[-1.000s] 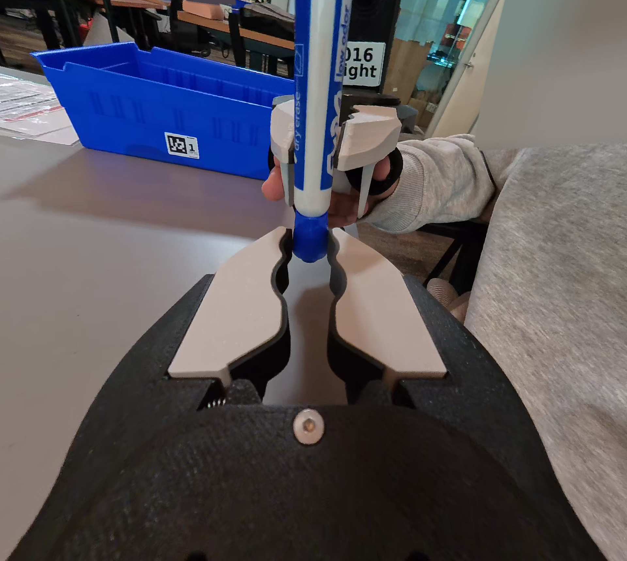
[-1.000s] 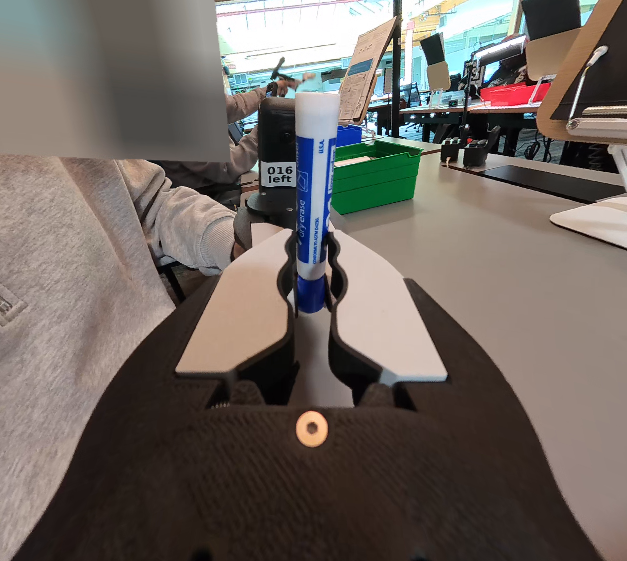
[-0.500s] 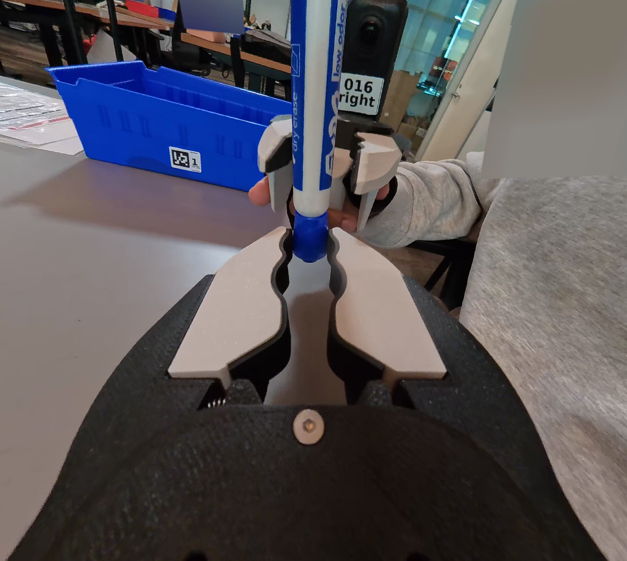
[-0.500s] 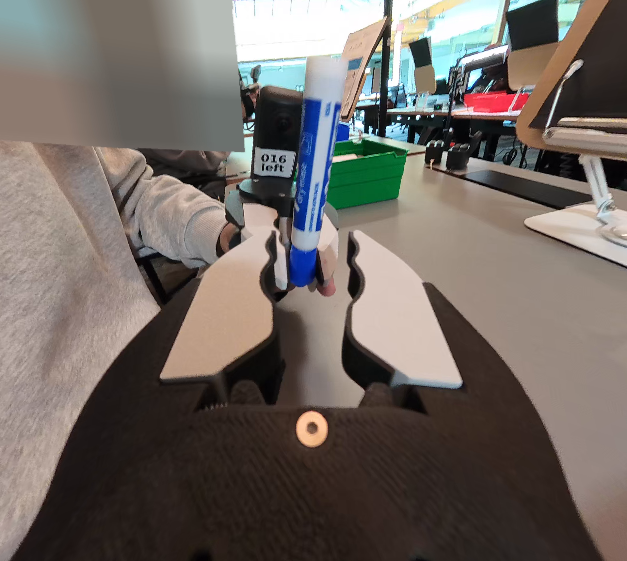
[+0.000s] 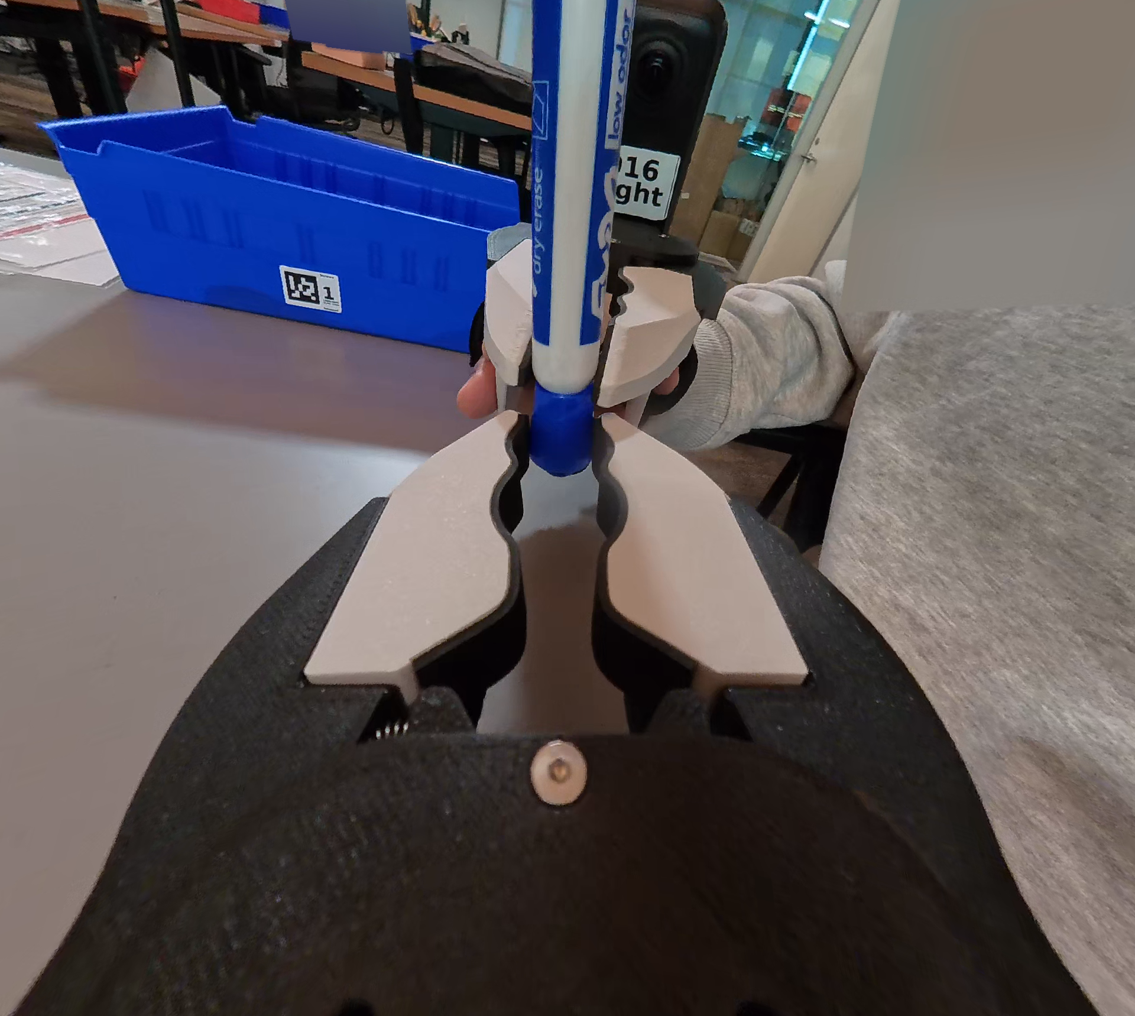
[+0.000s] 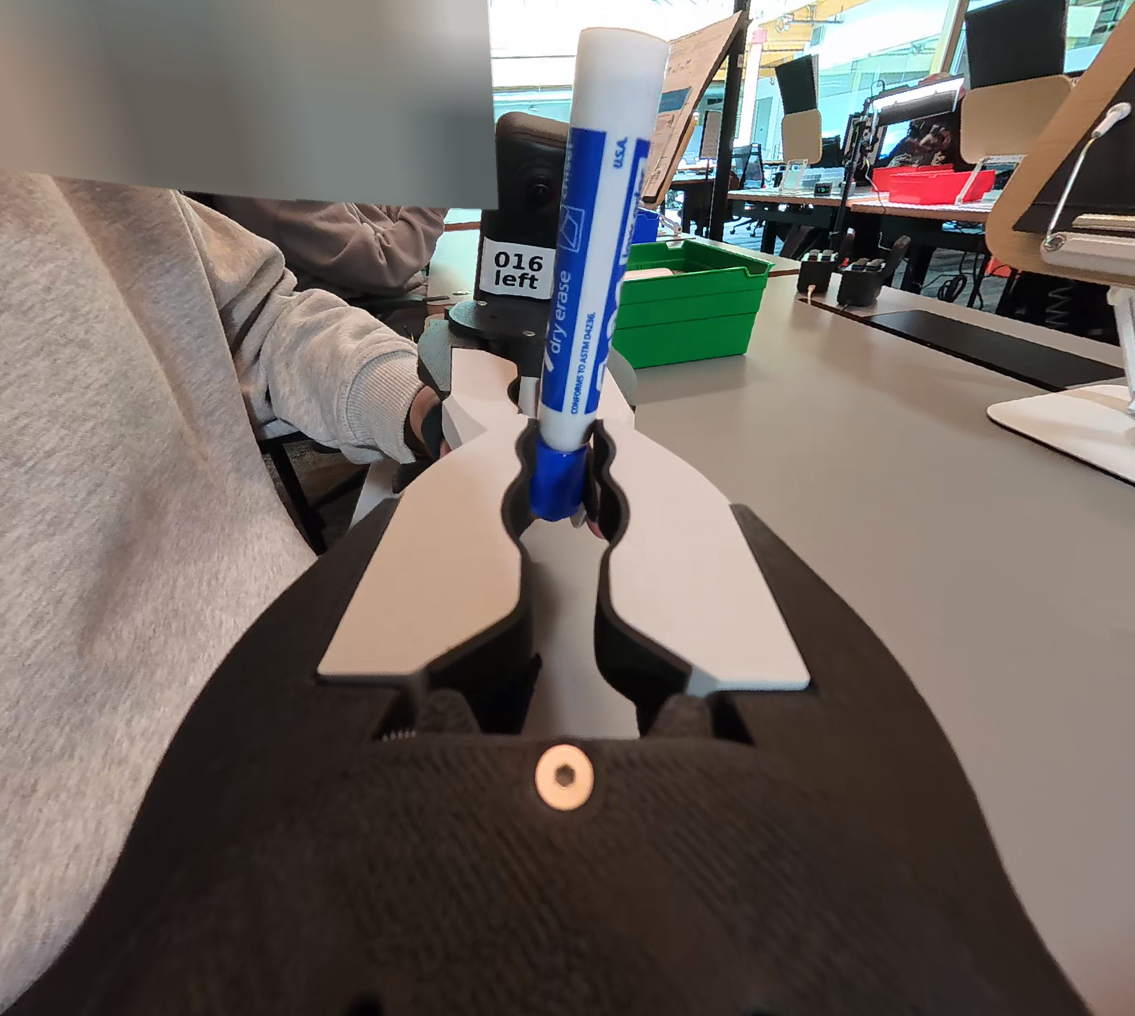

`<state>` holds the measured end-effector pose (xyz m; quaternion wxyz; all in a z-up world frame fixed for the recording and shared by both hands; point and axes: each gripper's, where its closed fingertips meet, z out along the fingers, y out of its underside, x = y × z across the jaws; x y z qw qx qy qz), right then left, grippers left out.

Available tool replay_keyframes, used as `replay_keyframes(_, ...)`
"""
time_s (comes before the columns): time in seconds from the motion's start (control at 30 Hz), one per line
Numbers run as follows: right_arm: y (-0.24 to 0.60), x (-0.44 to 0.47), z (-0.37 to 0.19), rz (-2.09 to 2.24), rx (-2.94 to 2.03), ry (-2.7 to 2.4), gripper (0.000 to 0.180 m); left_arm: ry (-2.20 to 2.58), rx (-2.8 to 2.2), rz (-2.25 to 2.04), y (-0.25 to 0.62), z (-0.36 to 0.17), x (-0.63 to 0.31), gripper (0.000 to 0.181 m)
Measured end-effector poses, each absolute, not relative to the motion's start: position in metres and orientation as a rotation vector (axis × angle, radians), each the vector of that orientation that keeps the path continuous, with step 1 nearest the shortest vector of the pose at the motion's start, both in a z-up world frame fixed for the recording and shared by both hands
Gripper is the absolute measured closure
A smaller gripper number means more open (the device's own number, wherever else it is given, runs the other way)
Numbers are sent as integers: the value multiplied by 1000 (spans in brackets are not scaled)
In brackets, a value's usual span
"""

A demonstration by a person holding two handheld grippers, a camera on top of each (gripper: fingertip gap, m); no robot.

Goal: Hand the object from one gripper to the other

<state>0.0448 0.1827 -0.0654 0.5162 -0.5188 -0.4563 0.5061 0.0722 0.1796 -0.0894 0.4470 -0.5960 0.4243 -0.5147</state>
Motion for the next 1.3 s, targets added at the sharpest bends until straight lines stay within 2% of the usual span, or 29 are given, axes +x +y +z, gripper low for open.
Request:
replay_keyframes(0.13, 183, 44, -63, 1220, -1244, -1091, 162, 1038, -1461, -1263, 180, -87, 72, 160)
replay_keyframes(0.27, 198, 52, -55, 1148, -1280, -1030, 162, 981, -1470, -1250, 187, -82, 70, 131)
replay_keyframes(0.43, 233, 93, -21, 882, -1425, -852, 162, 942, -1499, -1275, 195, -87, 65, 130)
replay_keyframes(0.57, 272, 180, -4, 570, -1598, -690, 162, 950, -1487, -1307, 199, -85, 71, 132)
replay_keyframes(0.67, 294, 258, -27, 378, -1814, -534, 162, 972, -1491, -1333, 199, -87, 79, 134)
replay_keyframes(0.83, 312, 344, -102, 220, -2140, -339, 162, 991, -1511, -1351, 195, -93, 88, 136)
replay_keyframes(1.0, 320, 360, -133, 223, -2211, -299, 160, 992, -1521, -1330, 193, -93, 92, 137)
replay_keyframes(1.07, 323, 361, -131, 213, -2188, -302, 142, 987, -1530, -1311, 193, -95, 91, 137)
replay_keyframes(1.2, 319, 339, -94, 260, -2065, -345, 140, 950, -1554, -1297, 195, -97, 86, 139)
replay_keyframes(1.3, 304, 285, -47, 414, -1904, -449, 143, 905, -1569, -1290, 197, -97, 81, 140)
